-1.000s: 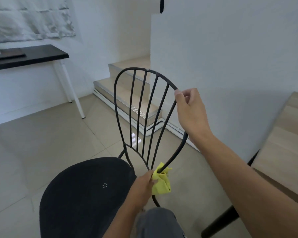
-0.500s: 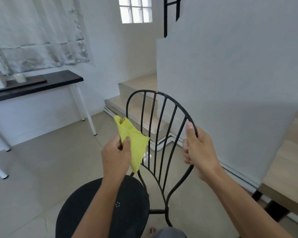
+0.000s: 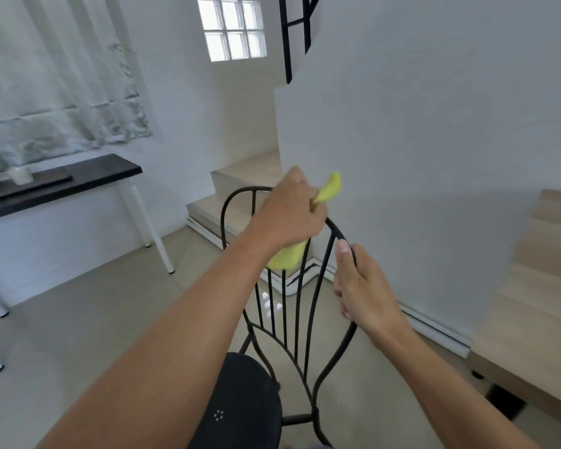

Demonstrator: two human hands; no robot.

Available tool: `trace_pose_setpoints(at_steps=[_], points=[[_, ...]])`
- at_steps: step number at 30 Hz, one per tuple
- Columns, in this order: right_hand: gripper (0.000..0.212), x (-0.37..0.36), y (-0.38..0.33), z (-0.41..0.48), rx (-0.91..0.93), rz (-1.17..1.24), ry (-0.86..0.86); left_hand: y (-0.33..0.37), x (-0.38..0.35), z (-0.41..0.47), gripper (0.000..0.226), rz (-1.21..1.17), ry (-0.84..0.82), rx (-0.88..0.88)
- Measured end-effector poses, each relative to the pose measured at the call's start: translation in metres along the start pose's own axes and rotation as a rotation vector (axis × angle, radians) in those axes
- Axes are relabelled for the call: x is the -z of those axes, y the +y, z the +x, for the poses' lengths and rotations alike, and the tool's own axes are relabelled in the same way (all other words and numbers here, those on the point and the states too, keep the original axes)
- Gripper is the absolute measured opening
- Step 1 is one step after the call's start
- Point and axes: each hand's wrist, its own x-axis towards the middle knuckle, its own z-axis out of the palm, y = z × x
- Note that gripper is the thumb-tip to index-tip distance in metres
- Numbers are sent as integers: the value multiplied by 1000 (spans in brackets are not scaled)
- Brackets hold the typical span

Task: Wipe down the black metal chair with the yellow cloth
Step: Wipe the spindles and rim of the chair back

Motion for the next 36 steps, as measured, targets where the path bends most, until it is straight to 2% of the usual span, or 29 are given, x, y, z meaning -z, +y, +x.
trace_pose_setpoints(at_steps=[1, 3, 7, 11, 14, 17, 19, 22, 26, 30, 34, 36], points=[[46, 1, -3, 2, 4, -31, 10, -1, -4, -1, 27, -48, -82, -3], [39, 2, -10, 8, 9, -94, 35, -7, -4, -1, 31, -156, -124, 10], [33, -3, -19, 18, 26, -213, 92, -23, -5, 2, 28, -168, -62, -160], [40, -9, -15, 17, 49, -215, 147, -35, -24, 4, 26, -100, 82, -305], [45, -8, -13, 14, 82, -217, 175, -34, -37, 10, 30, -159, 140, -267], [46, -9, -11, 13, 107, -228, 193, -30, -46, 15, 42, -215, 143, -155], [46, -10, -10, 14, 128, -234, 204, -28, -47, 16, 39, -288, 203, -109], [45, -10, -7, 14, 151, -221, 219, -17, -52, 9, 33, -385, 336, -130], [44, -11, -6, 14, 155, -217, 226, -18, -62, 0, 37, -445, 292, -237], [44, -11, -4, 15, 167, -228, 224, -18, -64, 16, 38, -448, 331, -143], [44, -10, -3, 15, 177, -216, 231, -12, -69, 5, 35, -392, 278, -277], [44, -10, -3, 17, 175, -231, 222, -26, -67, 16, 36, -392, 275, -232]])
